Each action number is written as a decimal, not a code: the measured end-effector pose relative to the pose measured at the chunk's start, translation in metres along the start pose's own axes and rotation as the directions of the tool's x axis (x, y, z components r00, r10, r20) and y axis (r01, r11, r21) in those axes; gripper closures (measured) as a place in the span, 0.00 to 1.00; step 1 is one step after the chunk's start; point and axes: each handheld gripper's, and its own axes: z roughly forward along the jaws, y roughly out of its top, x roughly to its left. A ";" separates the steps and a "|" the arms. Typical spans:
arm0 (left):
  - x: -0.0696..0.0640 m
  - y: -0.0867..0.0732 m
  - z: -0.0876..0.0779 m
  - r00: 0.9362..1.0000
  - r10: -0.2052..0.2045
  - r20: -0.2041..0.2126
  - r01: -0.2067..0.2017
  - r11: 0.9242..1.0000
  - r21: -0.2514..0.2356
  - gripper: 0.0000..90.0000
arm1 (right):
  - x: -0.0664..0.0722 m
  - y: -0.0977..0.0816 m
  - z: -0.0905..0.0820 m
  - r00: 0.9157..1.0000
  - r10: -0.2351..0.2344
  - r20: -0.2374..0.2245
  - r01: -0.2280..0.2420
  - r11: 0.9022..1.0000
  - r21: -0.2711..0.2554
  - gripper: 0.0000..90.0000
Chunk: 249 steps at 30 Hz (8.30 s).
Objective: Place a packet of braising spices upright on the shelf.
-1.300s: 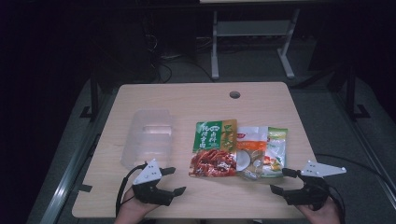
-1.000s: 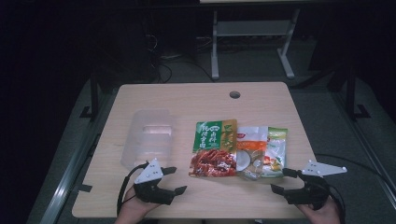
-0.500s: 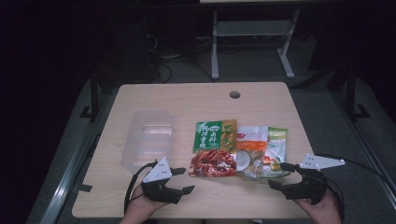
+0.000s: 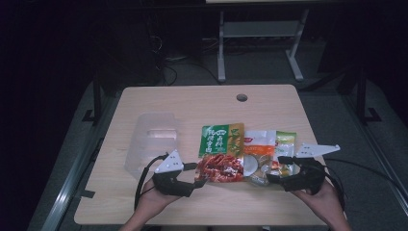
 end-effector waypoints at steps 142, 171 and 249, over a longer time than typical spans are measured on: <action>0.037 0.003 0.062 0.968 -0.246 0.051 0.250 0.964 -0.092 0.92 | -0.014 0.078 0.042 0.975 -0.062 -0.213 0.070 0.997 0.032 0.97; 0.011 0.004 0.039 0.986 -0.166 -0.023 0.164 0.983 -0.077 0.62 | 0.010 0.077 0.045 0.969 -0.079 -0.233 0.085 0.996 0.013 1.00; -0.030 -0.019 0.018 0.999 -0.032 -0.023 0.030 0.998 -0.054 0.41 | 0.058 0.240 0.134 0.951 -0.203 -0.233 0.177 0.976 -0.127 1.00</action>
